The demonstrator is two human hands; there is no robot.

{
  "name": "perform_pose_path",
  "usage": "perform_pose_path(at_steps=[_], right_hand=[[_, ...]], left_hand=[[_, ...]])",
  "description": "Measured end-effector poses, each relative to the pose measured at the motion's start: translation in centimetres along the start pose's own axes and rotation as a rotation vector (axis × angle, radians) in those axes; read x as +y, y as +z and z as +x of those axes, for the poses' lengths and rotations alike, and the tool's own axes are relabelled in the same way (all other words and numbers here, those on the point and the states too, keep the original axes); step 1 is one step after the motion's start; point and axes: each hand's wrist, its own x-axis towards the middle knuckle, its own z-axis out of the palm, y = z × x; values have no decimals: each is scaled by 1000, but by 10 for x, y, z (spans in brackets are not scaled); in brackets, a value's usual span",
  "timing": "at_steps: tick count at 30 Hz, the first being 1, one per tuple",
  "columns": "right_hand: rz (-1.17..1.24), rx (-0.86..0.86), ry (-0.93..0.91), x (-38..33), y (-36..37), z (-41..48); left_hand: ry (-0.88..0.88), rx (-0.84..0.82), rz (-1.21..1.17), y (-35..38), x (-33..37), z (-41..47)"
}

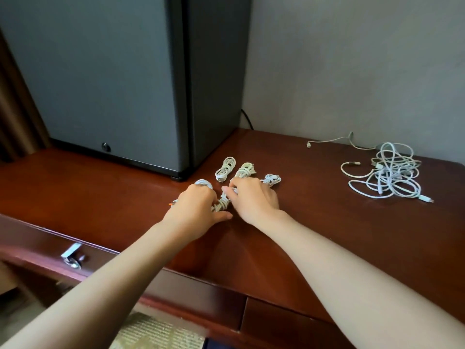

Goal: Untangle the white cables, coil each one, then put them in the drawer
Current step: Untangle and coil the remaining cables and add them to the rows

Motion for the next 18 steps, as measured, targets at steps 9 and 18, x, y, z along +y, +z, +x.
perform_pose_path(at_steps=[9, 18], right_hand=[[-228, 84, -155, 16, -39, -10], [-250, 104, -141, 80, -90, -32]], left_hand=[[88, 10, 155, -24, 28, 6], [232, 73, 99, -22, 105, 36]])
